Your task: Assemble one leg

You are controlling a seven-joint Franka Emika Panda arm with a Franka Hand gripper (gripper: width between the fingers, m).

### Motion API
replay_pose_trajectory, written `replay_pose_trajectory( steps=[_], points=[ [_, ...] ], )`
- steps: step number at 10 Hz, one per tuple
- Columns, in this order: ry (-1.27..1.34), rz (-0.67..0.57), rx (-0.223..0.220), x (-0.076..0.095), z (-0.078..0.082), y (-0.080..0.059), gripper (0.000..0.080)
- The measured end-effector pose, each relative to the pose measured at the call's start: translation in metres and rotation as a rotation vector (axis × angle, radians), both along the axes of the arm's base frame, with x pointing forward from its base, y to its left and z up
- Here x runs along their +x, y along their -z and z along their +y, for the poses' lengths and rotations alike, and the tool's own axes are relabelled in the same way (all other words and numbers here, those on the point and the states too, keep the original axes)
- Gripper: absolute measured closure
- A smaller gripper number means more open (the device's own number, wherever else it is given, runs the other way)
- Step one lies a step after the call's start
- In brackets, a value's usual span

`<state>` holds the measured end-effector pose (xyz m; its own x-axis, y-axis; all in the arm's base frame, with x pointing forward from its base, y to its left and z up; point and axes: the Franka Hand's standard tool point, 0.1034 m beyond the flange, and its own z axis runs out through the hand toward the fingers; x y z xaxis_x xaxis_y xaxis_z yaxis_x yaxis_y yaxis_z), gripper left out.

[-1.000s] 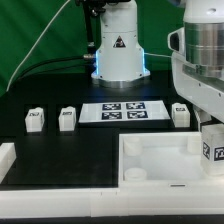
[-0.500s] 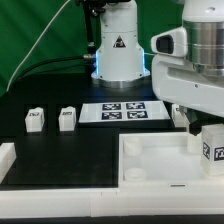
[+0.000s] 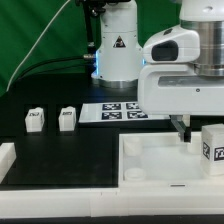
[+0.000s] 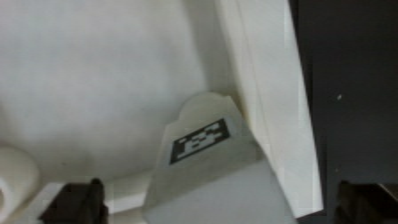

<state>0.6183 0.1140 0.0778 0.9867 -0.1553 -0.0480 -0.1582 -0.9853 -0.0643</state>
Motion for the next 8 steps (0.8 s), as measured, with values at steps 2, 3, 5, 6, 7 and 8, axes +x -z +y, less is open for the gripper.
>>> replay_pose_trajectory(
  steps=[2,3,5,6,7,8],
  points=[
    [-0.134,-0.01,-0.002,0.0002,-0.0011,0.0,0.015],
    [-0.134,-0.01,-0.002,0.0002,-0.0012,0.0001,0.015],
    [-0.134,-0.01,-0.002,0.0002,-0.0012,0.0001,0.019],
    [-0.134,-0.01,-0.002,0.0002,-0.0012,0.0001,0.0385],
    [-0.134,-0.01,-0.002,0.0002,-0.0013,0.0001,0.0508],
    [-0.11,-0.008,-0.002,0.0002,-0.0012,0.0001,0.0508]
  ],
)
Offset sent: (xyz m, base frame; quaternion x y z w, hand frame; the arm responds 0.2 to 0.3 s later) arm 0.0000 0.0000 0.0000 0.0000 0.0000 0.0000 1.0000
